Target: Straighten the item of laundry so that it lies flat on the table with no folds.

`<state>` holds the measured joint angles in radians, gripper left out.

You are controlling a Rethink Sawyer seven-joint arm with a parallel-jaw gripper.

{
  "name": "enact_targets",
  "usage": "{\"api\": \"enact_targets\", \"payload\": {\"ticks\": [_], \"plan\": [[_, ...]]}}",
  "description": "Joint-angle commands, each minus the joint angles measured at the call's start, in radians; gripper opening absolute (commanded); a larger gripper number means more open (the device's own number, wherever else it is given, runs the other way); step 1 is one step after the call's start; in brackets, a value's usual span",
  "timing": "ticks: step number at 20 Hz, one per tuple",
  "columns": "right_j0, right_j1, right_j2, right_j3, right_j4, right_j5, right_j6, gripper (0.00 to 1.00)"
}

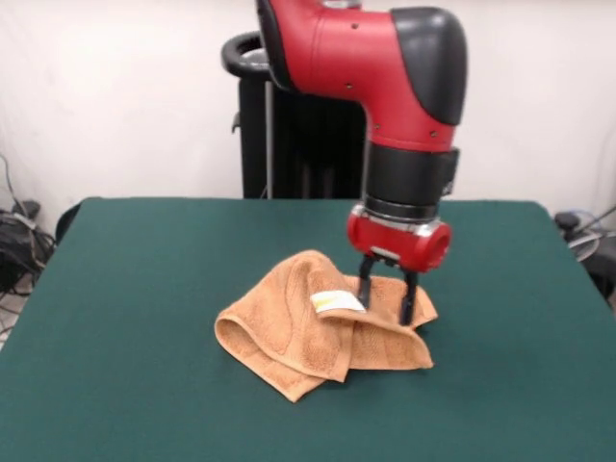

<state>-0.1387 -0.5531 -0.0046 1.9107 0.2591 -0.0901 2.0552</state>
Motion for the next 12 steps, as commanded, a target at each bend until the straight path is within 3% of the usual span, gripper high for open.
{"api": "enact_targets", "payload": {"ticks": [1, 4, 7, 12], "plan": [[0.038, 0.015, 0.135, 0.011, 0.076, -0.134, 0.323, 1.00], [0.114, 0.030, 0.017, -0.021, 0.120, -0.102, 0.249, 1.00], [0.132, 0.043, -0.044, -0.038, 0.125, -0.095, 0.190, 1.00], [0.204, -0.032, -0.172, -0.027, 0.160, 0.100, 0.139, 1.00]]}}
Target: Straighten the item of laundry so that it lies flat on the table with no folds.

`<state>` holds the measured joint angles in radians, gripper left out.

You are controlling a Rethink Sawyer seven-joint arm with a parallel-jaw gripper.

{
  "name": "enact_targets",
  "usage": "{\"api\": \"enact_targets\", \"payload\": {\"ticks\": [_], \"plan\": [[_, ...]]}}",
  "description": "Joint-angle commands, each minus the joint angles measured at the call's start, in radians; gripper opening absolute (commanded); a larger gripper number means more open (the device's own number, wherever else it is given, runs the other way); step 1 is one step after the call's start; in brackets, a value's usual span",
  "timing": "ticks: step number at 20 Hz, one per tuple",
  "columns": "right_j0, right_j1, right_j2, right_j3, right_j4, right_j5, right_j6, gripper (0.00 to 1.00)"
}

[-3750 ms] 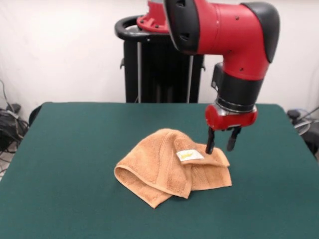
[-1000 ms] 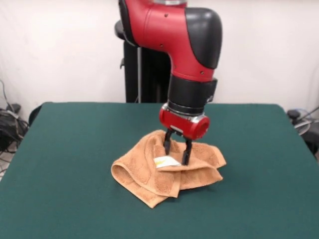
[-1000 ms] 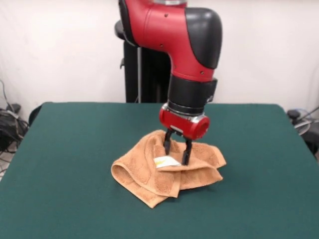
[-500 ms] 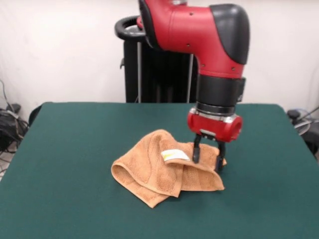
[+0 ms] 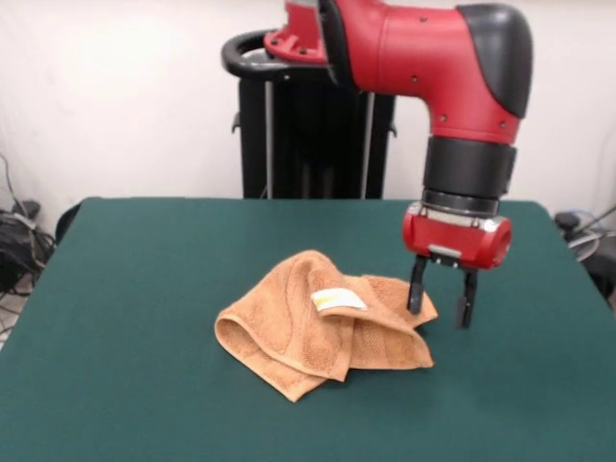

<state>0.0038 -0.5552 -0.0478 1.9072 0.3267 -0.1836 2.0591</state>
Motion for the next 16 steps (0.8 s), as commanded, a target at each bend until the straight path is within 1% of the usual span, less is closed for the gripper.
{"api": "enact_targets", "payload": {"ticks": [1, 4, 7, 11, 14, 16], "plan": [[0.061, -0.050, -0.138, -0.025, 0.088, 0.229, 0.131, 1.00], [0.077, -0.091, -0.180, -0.049, 0.076, 0.317, 0.126, 1.00], [0.089, -0.099, -0.212, -0.058, 0.057, 0.339, 0.130, 1.00], [0.055, -0.088, -0.211, -0.042, 0.008, 0.265, 0.125, 1.00], [-0.020, -0.061, -0.156, -0.032, -0.046, 0.169, 0.110, 1.00], [-0.059, -0.034, -0.122, -0.016, -0.078, 0.096, 0.125, 1.00]]}}
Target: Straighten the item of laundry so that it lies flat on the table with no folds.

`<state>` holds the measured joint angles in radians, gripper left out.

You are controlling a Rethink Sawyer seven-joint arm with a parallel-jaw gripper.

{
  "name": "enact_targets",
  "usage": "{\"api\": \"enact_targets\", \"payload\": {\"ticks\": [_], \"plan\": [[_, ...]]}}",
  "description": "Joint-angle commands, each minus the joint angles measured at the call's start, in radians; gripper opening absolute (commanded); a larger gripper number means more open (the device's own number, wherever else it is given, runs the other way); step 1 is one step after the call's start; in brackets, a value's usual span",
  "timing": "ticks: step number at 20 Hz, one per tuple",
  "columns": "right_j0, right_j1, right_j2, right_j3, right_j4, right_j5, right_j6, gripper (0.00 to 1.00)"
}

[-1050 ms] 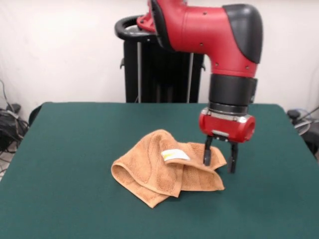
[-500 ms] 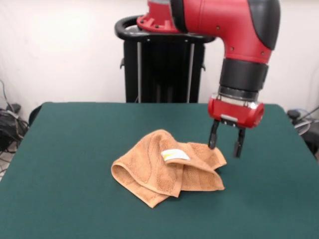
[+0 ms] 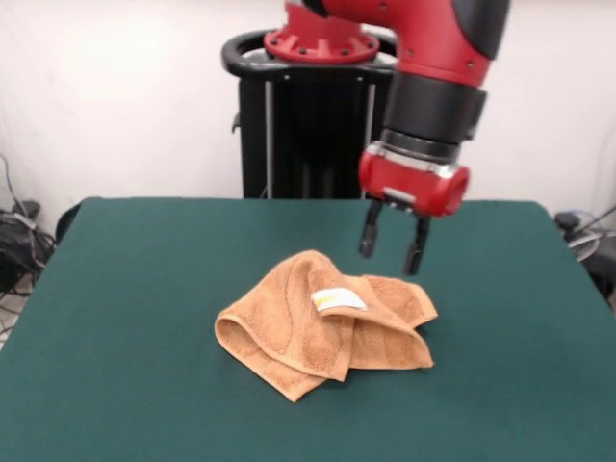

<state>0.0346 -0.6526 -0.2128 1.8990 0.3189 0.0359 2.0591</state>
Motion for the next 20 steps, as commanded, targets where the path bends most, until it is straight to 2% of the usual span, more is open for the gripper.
{"api": "enact_targets", "payload": {"ticks": [1, 4, 12, 20], "plan": [[-0.111, 0.082, 0.063, -0.001, -0.087, -0.166, 0.137, 1.00], [-0.145, 0.135, 0.098, -0.006, -0.126, -0.256, 0.162, 1.00], [-0.177, 0.211, 0.162, -0.001, -0.146, -0.340, 0.192, 1.00], [-0.121, 0.179, 0.164, 0.051, -0.072, -0.278, 0.220, 1.00]]}}
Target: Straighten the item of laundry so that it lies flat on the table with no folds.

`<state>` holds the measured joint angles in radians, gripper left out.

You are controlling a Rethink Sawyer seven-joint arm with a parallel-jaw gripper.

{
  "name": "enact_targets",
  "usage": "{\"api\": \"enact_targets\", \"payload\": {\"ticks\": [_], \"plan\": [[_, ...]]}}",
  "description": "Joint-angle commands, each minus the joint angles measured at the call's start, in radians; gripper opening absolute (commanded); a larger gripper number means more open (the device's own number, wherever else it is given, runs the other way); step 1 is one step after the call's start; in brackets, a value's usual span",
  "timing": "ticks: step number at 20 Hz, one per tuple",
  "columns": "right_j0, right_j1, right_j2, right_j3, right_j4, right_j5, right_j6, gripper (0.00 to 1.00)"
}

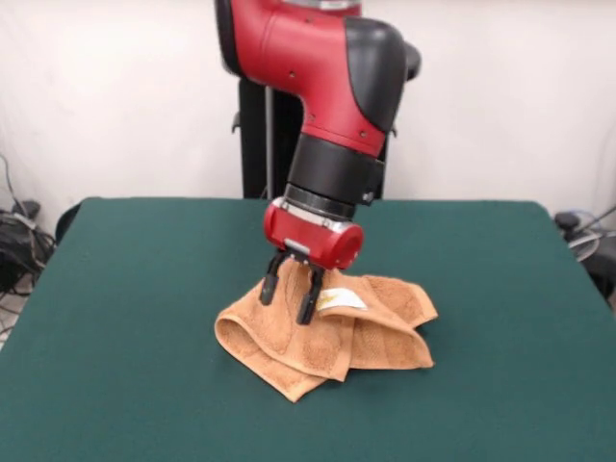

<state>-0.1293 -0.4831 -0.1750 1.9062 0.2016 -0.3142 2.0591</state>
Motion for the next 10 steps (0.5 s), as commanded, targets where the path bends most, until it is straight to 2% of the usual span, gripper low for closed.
{"api": "enact_targets", "payload": {"ticks": [1, 4, 10], "plan": [[0.053, -0.001, 0.122, 0.050, 0.057, 0.090, 0.221, 1.00], [0.080, -0.030, 0.105, 0.058, 0.087, 0.128, 0.222, 1.00], [0.091, -0.018, 0.088, 0.043, 0.105, 0.157, 0.200, 1.00]]}}
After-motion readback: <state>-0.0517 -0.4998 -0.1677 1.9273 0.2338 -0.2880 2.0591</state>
